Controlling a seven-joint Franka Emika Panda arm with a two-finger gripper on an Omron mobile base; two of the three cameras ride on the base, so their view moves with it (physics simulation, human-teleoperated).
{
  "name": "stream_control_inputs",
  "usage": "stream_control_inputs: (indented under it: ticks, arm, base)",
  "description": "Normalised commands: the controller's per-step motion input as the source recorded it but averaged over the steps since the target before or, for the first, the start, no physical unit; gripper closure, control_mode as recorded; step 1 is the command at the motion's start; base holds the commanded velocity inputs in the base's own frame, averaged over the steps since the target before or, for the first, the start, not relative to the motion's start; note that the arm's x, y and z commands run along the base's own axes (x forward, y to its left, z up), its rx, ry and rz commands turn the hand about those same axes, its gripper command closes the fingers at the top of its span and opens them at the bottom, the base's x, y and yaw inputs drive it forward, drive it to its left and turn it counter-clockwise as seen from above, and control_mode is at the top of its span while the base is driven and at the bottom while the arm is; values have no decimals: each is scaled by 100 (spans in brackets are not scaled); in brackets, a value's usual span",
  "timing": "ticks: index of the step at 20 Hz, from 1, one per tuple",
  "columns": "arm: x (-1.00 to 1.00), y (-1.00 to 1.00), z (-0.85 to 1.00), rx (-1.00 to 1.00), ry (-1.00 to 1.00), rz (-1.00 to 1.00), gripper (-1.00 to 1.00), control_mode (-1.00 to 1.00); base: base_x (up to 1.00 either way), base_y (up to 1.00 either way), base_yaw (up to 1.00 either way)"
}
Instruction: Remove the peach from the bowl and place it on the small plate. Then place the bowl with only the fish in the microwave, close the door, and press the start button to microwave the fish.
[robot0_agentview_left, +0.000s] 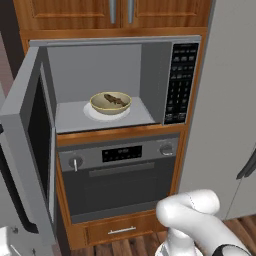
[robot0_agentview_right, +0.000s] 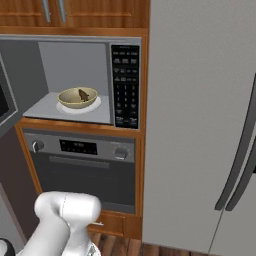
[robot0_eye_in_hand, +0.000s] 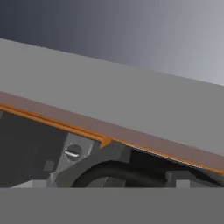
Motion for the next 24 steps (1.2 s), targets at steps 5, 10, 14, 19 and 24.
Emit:
stream_control_inputs:
  ticks: [5, 10, 14, 19, 24]
  arm:
    - [93, 43, -71, 1, 24, -1, -100, -100]
    - [19, -57, -11, 14, 15, -7, -100, -100]
    - [-1, -100, 4, 16, 1, -10, -100, -100]
    - [15, -100, 18, 21, 0, -8, -100, -100]
    - [77, -100, 41, 24, 0, 0, -100, -100]
  base:
    - [0, 0, 0]
    - [0, 0, 0]
    - [0, 0, 0]
    - [0, 0, 0]
    - [0, 0, 0]
